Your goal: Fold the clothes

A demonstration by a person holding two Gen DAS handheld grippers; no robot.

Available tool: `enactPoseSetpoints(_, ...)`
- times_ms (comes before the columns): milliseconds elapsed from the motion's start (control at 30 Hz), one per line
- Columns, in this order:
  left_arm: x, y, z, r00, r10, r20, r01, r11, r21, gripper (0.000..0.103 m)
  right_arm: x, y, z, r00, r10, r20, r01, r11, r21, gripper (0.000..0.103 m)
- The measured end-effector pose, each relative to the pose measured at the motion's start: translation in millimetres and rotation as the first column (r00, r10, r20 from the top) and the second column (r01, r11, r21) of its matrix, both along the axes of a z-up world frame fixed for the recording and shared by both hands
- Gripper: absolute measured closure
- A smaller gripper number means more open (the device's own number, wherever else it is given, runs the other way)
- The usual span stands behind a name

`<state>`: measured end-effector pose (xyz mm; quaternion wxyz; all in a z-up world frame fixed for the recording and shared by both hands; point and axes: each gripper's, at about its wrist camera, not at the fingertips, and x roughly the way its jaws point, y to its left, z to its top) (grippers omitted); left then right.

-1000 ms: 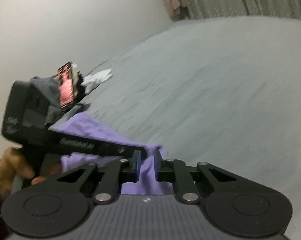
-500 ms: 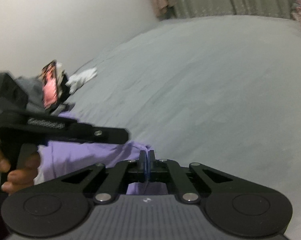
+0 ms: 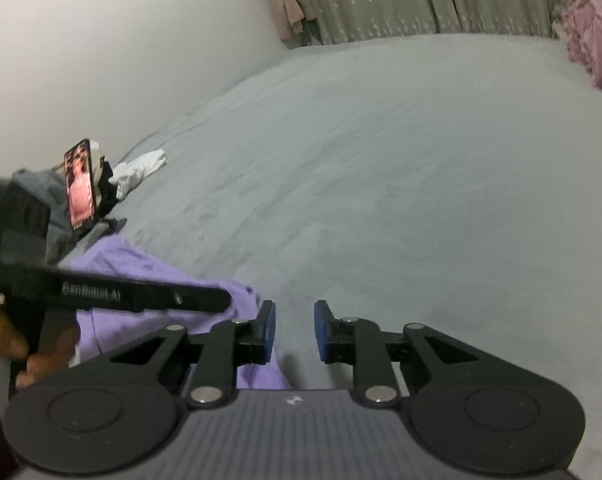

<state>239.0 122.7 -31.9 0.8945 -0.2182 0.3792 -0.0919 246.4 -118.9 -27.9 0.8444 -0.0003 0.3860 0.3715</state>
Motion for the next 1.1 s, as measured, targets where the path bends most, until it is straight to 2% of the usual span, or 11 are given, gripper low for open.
enactPoseSetpoints(267, -26.5, -12.9, 0.0, 0.994, -0.107, 0.018, 0.106, 0.992, 0.066, 0.085, -35.2, -39.6, 1.8, 0.998, 0.051, 0.028, -0.048, 0.995, -0.091, 0.082)
enactPoseSetpoints(433, -45.7, -37.0, 1.8, 0.967, -0.25, 0.05, 0.242, 0.963, 0.12, 0.085, -52.0, -47.7, -3.5, 0.996, 0.08, 0.029, -0.077, 0.99, -0.118, 0.082)
enactPoseSetpoints(667, -58.1, -63.2, -11.1, 0.927, -0.375, 0.002, 0.368, 0.911, 0.187, 0.085, -57.9, -39.0, -5.1, 0.994, 0.096, 0.053, -0.093, 0.994, -0.063, 0.085)
enactPoseSetpoints(867, -76.6, -62.0, -17.1, 0.907, -0.42, -0.013, 0.413, 0.886, 0.209, 0.085, -53.3, -30.6, -5.7, 0.992, 0.122, 0.038, -0.119, 0.991, -0.061, 0.085)
enactPoseSetpoints(967, -84.6, -54.3, -20.2, 0.898, -0.44, -0.013, 0.435, 0.88, 0.191, 0.084, -47.8, -32.4, -9.2, 0.993, 0.121, 0.004, -0.12, 0.991, -0.051, 0.085)
enactPoseSetpoints(1100, -92.8, -48.6, -23.1, 0.882, -0.471, -0.019, 0.466, 0.865, 0.186, 0.085, -33.7, -44.5, -17.4, 0.993, 0.077, -0.089, -0.073, 0.996, 0.044, 0.085)
